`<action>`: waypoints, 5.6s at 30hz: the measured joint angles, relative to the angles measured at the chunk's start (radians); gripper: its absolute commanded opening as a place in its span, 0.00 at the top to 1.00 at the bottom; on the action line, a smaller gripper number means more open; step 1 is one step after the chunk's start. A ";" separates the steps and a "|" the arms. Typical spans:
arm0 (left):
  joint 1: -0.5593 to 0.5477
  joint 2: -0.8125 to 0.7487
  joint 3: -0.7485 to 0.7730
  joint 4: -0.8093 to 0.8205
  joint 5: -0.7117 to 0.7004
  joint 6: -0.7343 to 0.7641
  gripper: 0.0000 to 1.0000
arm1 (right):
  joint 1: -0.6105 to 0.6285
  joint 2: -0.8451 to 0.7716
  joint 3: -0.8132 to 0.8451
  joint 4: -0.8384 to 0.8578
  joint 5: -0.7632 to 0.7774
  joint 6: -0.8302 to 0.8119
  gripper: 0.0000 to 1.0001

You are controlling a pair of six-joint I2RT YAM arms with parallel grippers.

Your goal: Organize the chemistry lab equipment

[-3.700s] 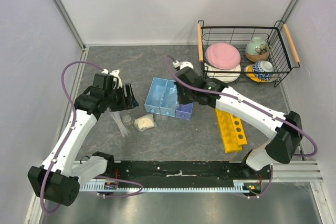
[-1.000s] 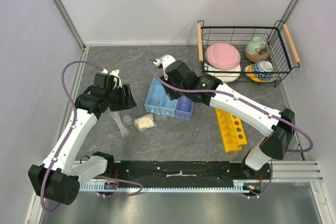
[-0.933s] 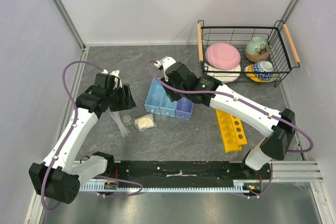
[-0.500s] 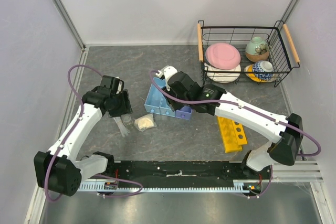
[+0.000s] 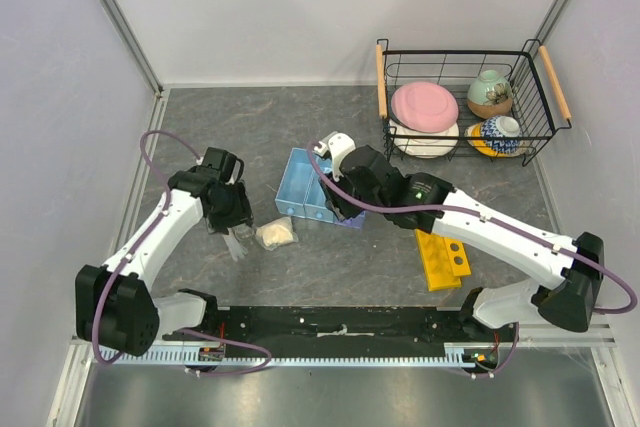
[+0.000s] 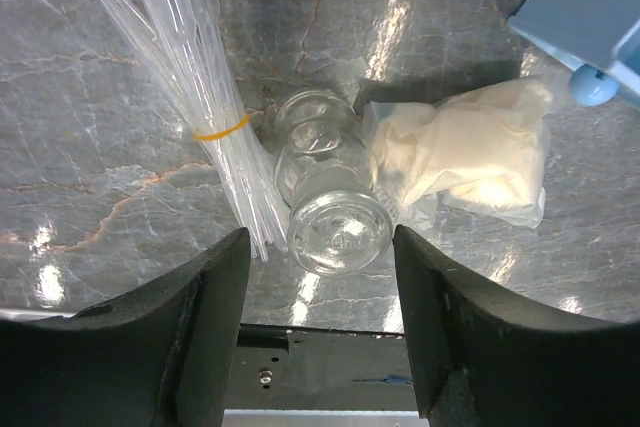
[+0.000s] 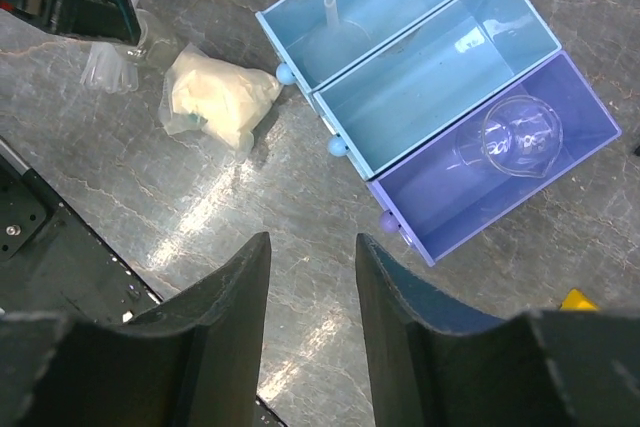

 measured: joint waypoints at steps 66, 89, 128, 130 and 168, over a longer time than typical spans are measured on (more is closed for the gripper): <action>-0.188 0.138 0.505 -0.235 -0.116 -0.029 0.78 | 0.004 -0.120 -0.106 0.021 0.038 0.025 0.51; -0.641 0.662 1.022 -0.293 -0.126 -0.031 0.80 | -0.467 -0.319 -0.214 -0.111 0.013 0.154 0.51; -0.629 1.020 1.078 -0.164 -0.101 -0.030 0.77 | -0.467 -0.377 -0.288 -0.126 -0.037 0.157 0.51; -0.629 1.020 1.078 -0.163 -0.101 -0.030 0.73 | -0.467 -0.378 -0.288 -0.124 -0.042 0.156 0.51; -0.623 1.022 1.091 -0.165 -0.097 -0.030 0.40 | -0.467 -0.391 -0.288 -0.122 -0.056 0.156 0.51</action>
